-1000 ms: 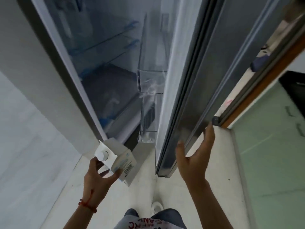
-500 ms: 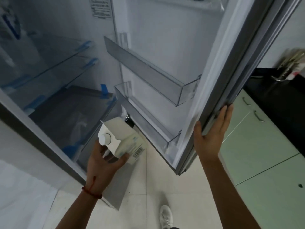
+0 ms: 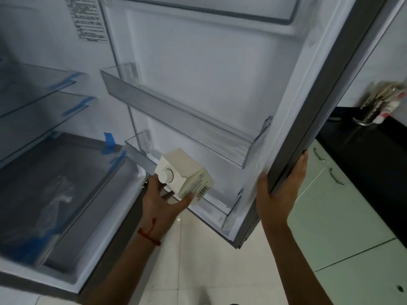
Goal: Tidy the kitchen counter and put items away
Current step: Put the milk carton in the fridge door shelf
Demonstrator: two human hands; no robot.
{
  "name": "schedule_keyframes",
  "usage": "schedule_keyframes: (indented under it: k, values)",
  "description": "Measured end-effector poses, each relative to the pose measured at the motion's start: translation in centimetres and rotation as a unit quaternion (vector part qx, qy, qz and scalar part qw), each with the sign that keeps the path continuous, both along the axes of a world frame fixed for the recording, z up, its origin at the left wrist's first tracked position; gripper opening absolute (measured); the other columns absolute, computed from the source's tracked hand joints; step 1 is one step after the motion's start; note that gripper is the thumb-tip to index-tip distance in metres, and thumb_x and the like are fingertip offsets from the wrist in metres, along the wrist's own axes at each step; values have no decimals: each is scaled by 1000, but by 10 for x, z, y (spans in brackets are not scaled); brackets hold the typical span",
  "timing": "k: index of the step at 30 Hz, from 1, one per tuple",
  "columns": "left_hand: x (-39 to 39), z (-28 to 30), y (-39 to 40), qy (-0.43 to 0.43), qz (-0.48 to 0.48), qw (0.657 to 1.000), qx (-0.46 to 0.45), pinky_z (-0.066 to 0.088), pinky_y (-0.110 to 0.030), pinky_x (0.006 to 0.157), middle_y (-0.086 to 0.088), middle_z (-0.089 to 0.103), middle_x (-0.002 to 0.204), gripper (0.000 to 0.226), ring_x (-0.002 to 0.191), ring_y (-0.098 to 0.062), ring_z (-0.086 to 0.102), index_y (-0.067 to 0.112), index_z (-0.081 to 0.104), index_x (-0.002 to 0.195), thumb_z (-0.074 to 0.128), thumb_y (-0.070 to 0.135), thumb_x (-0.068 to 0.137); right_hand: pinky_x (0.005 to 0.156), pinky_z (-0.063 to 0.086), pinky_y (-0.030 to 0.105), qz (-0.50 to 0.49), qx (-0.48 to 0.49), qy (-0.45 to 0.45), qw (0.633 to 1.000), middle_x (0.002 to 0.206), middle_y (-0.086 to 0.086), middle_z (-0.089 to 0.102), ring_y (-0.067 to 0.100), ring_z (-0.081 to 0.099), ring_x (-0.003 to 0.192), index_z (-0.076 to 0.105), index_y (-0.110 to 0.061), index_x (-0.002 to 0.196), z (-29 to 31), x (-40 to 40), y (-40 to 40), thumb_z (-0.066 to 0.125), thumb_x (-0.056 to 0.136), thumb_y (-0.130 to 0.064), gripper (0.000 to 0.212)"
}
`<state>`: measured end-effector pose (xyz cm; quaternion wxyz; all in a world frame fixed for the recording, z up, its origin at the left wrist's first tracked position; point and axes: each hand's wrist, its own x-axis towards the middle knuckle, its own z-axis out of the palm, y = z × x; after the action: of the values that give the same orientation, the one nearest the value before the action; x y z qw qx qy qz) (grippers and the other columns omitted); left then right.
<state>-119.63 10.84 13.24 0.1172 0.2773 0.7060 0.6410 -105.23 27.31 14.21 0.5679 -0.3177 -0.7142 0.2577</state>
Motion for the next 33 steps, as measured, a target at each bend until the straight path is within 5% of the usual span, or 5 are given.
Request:
schedule_keyframes:
  k: [7,15,19,24,33]
  values:
    - [-3,-15,59,-6,-9,1000,-27,49,-1,70,23,53,104,61,94,3,57,32,44,104,83,13,62,117,23,41,18,-20,34,999,151,22,19,27,20,142,13,7,143,1,-3,34,50,77,-7,77]
    - [0,-18,97,9,-1,998,-63,55,-28,87,2,54,117,63,109,-17,55,18,43,111,83,21,62,109,27,13,29,-38,58,997,148,23,25,2,28,136,15,10,141,0,-7,50,48,75,-2,75]
    - [2,-23,104,48,21,993,-106,48,-14,83,-3,56,116,78,103,-10,52,7,46,118,84,35,57,111,26,16,29,-30,53,998,148,23,25,10,27,139,15,11,141,0,-6,53,48,76,-4,74]
    - [3,-36,102,117,54,975,-181,44,-46,100,8,47,98,72,96,-10,45,6,52,112,83,41,57,111,28,17,19,-31,50,998,148,23,25,14,29,138,15,12,140,-3,-7,55,51,72,3,77]
    - [0,-51,104,137,60,972,-182,41,-46,103,-9,56,114,79,107,-21,49,6,49,119,67,55,60,105,36,57,14,-4,45,999,144,29,27,38,31,134,16,16,138,-10,-9,56,53,68,0,80]
